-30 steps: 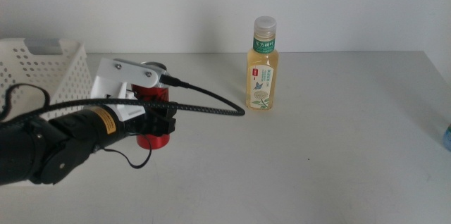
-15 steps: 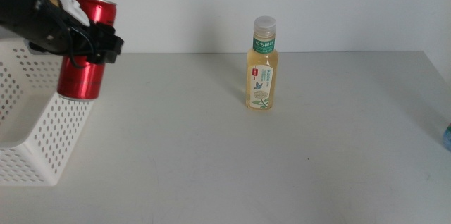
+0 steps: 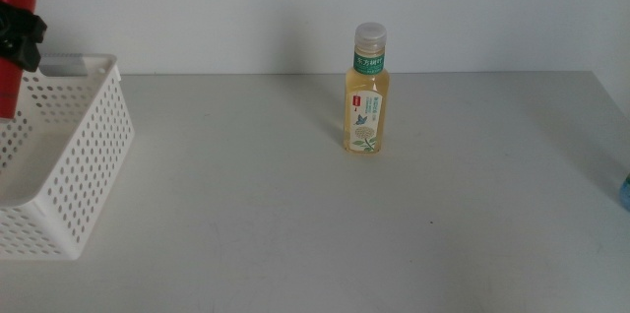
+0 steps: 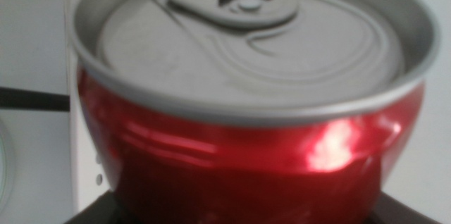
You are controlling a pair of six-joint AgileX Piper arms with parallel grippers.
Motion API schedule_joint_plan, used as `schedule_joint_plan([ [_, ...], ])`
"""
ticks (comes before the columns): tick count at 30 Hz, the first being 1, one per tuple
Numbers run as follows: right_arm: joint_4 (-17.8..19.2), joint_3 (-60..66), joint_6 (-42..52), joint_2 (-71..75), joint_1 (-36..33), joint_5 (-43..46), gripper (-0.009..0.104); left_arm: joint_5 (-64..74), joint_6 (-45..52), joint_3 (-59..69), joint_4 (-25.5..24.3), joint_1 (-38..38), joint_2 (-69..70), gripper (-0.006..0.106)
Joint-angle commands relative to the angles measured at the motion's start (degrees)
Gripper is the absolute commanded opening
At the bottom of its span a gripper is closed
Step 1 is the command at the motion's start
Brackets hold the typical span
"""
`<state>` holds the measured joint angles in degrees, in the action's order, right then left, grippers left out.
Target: Use arms to grab the bottles and put them into the dustbin to the left of the table.
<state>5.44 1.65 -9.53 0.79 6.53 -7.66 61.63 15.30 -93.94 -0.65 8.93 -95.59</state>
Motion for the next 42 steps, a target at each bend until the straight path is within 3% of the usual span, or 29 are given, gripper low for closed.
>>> schedule_joint_plan([
  [1, 0.7, -0.5, 0.4, 1.2, 0.3, 4.0, 0.094, -1.9, 1.5, -3.3, 1.4, 1.8, 0.5, 0.017],
  [12, 0.7, -0.5, 0.4, 1.2, 0.3, 4.0, 0.094, -1.7, 2.0, -3.3, 0.6, 6.6, -9.1, 0.017],
  [28, 0.7, -0.5, 0.4, 1.2, 0.3, 4.0, 0.094, 0.9, 1.1, -3.3, 0.1, 6.5, -20.9, 0.019],
  [33, 0.7, -0.5, 0.4, 1.2, 0.3, 4.0, 0.094, 1.1, 1.1, -3.3, 1.1, 6.5, -21.1, 0.036],
  [34, 0.7, -0.5, 0.4, 1.2, 0.3, 4.0, 0.094, 1.2, 1.1, -3.3, 1.5, 6.5, -21.1, 0.046],
  [35, 0.7, -0.5, 0.4, 1.2, 0.3, 4.0, 0.094, 1.3, 1.1, -3.3, 1.9, 6.5, -21.1, 0.066],
  [39, 0.7, -0.5, 0.4, 1.2, 0.3, 4.0, 0.094, 2.0, 1.1, -3.3, 1.9, 6.5, -20.7, 0.091],
  [42, 0.7, -0.5, 0.4, 1.2, 0.3, 4.0, 0.094, 3.3, -0.2, -3.7, 1.9, 6.5, -19.4, 0.094],
])
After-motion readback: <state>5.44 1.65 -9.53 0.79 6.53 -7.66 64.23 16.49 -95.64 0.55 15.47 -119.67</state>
